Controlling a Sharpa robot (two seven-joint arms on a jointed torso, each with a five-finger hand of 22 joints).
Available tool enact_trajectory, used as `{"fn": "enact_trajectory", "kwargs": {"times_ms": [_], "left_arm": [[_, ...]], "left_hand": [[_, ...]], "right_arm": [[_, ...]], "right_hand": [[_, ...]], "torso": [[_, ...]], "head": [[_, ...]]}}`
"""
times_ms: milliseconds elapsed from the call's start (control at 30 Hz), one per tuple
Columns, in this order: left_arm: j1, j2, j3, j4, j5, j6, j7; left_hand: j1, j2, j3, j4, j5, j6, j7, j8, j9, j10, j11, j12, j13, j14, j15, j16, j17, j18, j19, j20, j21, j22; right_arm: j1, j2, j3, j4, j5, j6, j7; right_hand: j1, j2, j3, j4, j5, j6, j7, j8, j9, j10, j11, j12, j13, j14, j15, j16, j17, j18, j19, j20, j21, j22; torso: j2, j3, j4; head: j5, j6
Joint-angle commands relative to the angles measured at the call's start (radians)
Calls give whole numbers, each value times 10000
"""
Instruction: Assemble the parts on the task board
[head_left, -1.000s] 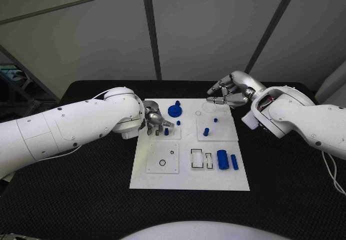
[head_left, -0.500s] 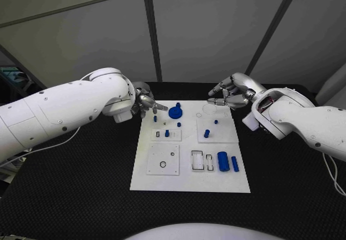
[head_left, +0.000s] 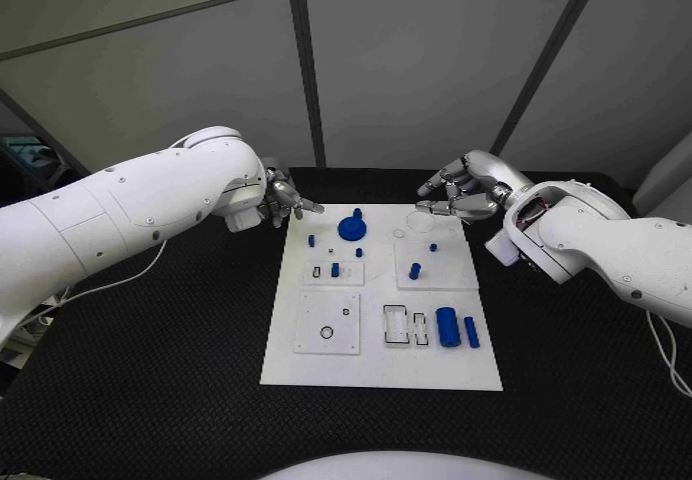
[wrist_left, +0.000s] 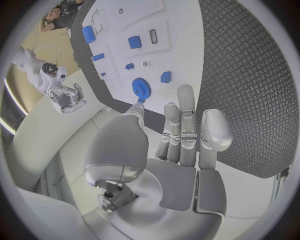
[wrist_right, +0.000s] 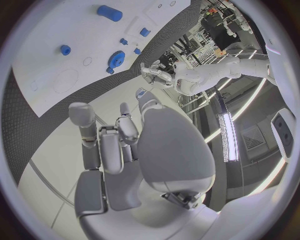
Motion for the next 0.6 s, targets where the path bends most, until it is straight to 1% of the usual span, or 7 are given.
{"fn": "enact_trajectory", "kwargs": {"times_ms": [33, 200, 300, 433, 600], "left_arm": [[14, 155, -48, -272, 23, 584, 291], [-43, 393, -122, -643, 14, 799, 384], [-81, 524, -179, -824, 12, 912, 433], [-100, 608, -234, -928, 11, 1030, 462], [-109, 642, -264, -958, 11, 1176, 446]], "left_hand": [[67, 33, -115, 19, 8, 149, -8, 37, -47, 74, -16, 84, 24, 94, -16, 16, 19, -313, 123, -17, 87, 81], [134, 118, -257, 9, 8, 362, -74, 106, -143, 183, -72, 212, 108, 148, -57, 43, 28, -342, 218, -53, 189, 219], [159, 142, -286, 5, 7, 405, -88, 118, -167, 206, -84, 235, 118, 160, -68, 49, 30, -346, 232, -62, 202, 238], [178, 157, -300, 1, 7, 425, -94, 122, -182, 215, -90, 243, 117, 164, -73, 51, 31, -348, 241, -67, 211, 251], [245, 213, -336, -11, 9, 496, -117, 143, -226, 252, -110, 277, 131, 179, -88, 58, 33, -360, 273, -82, 247, 302]], "right_arm": [[13, 23, 7, 13, 22, 4, 66], [12, 42, 7, 13, 22, -4, 77], [12, 63, 7, 12, 22, -1, 81], [12, 80, 7, 3, 22, 5, 80], [12, 97, 7, -10, 22, 16, 76]], "right_hand": [[-88, -10, -12, 28, 56, 23, -33, 49, -9, -2, -69, -42, 1, 566, -48, -63, 694, 190, -71, -11, -18, -4], [-86, -7, -12, 28, 59, 23, -34, 50, -10, 2, -70, -38, 5, 567, -48, -62, 697, 189, -68, -11, -16, 1], [-86, -7, -12, 28, 59, 23, -34, 50, -10, 2, -70, -38, 5, 567, -48, -62, 697, 189, -68, -11, -16, 1], [-86, -7, -12, 28, 59, 23, -34, 50, -10, 2, -70, -38, 5, 567, -48, -62, 697, 189, -68, -11, -16, 1], [-86, -7, -12, 28, 59, 23, -34, 50, -10, 2, -70, -38, 5, 567, -48, -62, 697, 189, -68, -11, -16, 1]], "torso": [[4, -1, 4], [-1, -7, 3], [5, -6, -10], [1, -2, -6], [-14, 2, 21]], "head": [[17, -22], [29, -35], [40, -45], [33, -59], [18, -81]]}}
